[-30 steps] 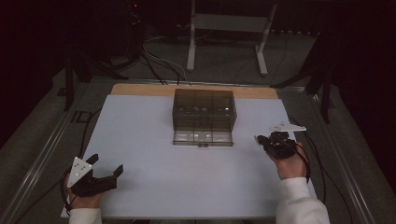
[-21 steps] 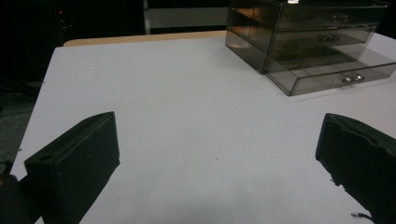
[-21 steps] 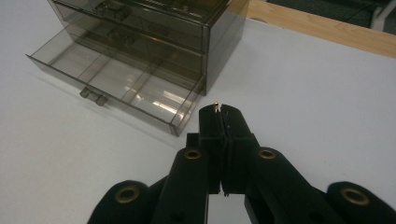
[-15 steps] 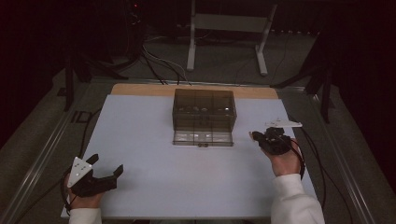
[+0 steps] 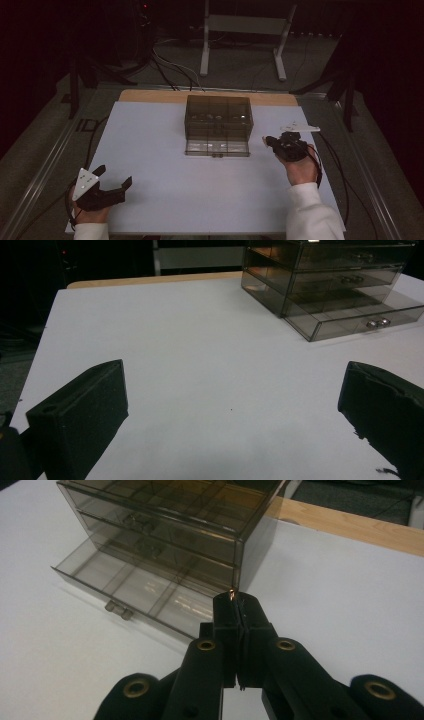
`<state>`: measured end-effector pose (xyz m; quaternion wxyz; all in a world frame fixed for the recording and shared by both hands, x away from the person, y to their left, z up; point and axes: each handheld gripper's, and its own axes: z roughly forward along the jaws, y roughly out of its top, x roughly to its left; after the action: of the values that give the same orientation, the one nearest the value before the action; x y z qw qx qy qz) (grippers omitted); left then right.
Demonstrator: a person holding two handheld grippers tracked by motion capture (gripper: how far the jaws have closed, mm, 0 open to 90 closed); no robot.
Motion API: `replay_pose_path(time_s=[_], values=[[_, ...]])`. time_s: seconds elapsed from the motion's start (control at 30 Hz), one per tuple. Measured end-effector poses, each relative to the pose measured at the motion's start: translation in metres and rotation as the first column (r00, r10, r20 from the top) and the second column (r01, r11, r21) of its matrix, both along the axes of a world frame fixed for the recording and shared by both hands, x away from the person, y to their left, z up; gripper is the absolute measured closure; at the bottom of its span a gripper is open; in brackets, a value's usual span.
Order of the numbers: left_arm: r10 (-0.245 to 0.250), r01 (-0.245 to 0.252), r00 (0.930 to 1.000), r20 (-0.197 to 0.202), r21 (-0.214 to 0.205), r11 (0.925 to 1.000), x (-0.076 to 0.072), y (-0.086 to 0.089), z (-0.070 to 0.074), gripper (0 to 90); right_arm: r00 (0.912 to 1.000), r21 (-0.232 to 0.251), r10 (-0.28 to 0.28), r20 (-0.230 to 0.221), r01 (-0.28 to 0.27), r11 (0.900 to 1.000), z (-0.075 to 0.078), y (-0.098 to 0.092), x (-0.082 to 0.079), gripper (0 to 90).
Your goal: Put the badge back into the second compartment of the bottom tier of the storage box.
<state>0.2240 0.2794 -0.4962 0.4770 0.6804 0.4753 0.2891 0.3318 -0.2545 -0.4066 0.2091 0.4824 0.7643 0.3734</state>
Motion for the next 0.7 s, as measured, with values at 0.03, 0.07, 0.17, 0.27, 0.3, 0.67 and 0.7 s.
replay_pose_path(time_s=[0.03,0.07,0.17,0.27,0.3,0.67,0.7], values=[[0.0,0.0,1.0,0.0,0.0,1.0,0.0,0.0,0.0,0.3,1.0,0.005,0.004,0.002,-0.004,1.0,0.0,0.001,0.001,89.3],[0.0,0.0,1.0,0.0,0.0,1.0,0.0,0.0,0.0,0.4,1.0,0.005,0.006,0.001,-0.006,1.0,0.0,0.002,0.002,89.3],[0.0,0.0,1.0,0.001,0.002,1.0,0.0,0.0,0.0,0.3,1.0,0.008,0.008,0.001,-0.008,0.9999,0.0,0.005,0.004,89.3],[0.0,0.0,1.0,0.002,0.002,1.0,0.0,0.0,0.0,0.4,1.0,0.016,0.008,0.002,-0.008,0.9998,0.0,0.006,0.005,89.3],[0.0,0.0,1.0,0.001,0.002,1.0,0.0,0.0,0.0,0.4,1.0,0.019,0.008,0.001,-0.008,0.9998,0.0,0.007,0.006,89.2],[-0.002,0.002,1.0,0.001,0.002,1.0,0.0,-0.001,-0.001,0.4,0.9998,0.039,0.02,-0.01,-0.02,0.9991,-0.001,0.017,0.013,89.3],[-0.002,0.002,1.0,0.001,0.002,1.0,0.0,-0.001,-0.001,0.3,0.9998,0.041,0.02,-0.009,-0.02,0.999,0.0,0.018,0.013,89.2]])
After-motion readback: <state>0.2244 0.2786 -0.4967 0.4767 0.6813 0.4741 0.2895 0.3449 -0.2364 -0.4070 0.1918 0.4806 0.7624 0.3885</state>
